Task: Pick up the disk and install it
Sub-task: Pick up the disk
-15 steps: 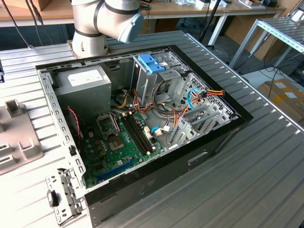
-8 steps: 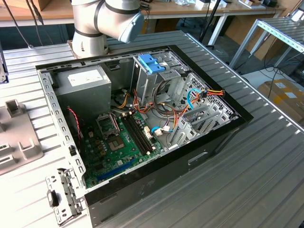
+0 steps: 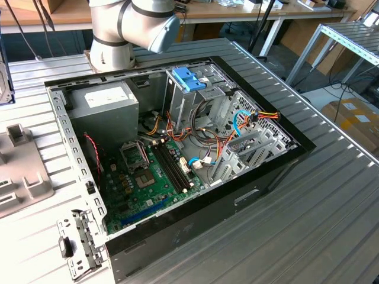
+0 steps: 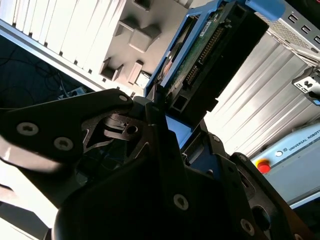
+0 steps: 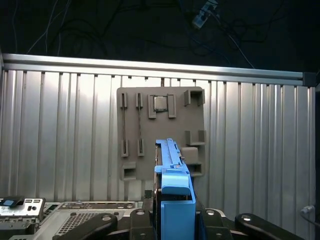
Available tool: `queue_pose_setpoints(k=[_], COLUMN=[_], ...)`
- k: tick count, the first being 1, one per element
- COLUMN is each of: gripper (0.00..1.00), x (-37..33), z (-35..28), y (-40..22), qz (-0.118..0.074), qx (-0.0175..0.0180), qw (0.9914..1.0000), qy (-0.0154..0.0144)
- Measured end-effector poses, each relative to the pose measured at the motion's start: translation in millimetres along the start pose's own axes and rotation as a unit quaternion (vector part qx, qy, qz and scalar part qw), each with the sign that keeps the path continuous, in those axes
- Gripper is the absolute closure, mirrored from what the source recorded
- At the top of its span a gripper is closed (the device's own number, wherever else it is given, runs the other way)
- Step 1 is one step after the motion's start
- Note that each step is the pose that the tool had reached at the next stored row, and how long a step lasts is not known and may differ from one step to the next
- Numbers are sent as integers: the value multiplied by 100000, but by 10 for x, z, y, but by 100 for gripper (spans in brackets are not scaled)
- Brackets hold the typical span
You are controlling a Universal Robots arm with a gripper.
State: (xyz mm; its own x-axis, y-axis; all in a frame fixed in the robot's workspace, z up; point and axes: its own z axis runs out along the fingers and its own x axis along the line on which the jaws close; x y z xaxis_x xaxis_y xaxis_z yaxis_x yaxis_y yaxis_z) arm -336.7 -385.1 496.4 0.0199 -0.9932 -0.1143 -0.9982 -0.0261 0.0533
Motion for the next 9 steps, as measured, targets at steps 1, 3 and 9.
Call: queue_pose_setpoints(k=[1, 3, 9], gripper=[63, 63, 63], x=[2, 9, 21], z=[-1, -2, -6], y=[-6, -22, -73], qz=[-1, -1, 2], qx=[-4, 1, -3], qw=[100000, 100000, 100000], qy=[5, 0, 2])
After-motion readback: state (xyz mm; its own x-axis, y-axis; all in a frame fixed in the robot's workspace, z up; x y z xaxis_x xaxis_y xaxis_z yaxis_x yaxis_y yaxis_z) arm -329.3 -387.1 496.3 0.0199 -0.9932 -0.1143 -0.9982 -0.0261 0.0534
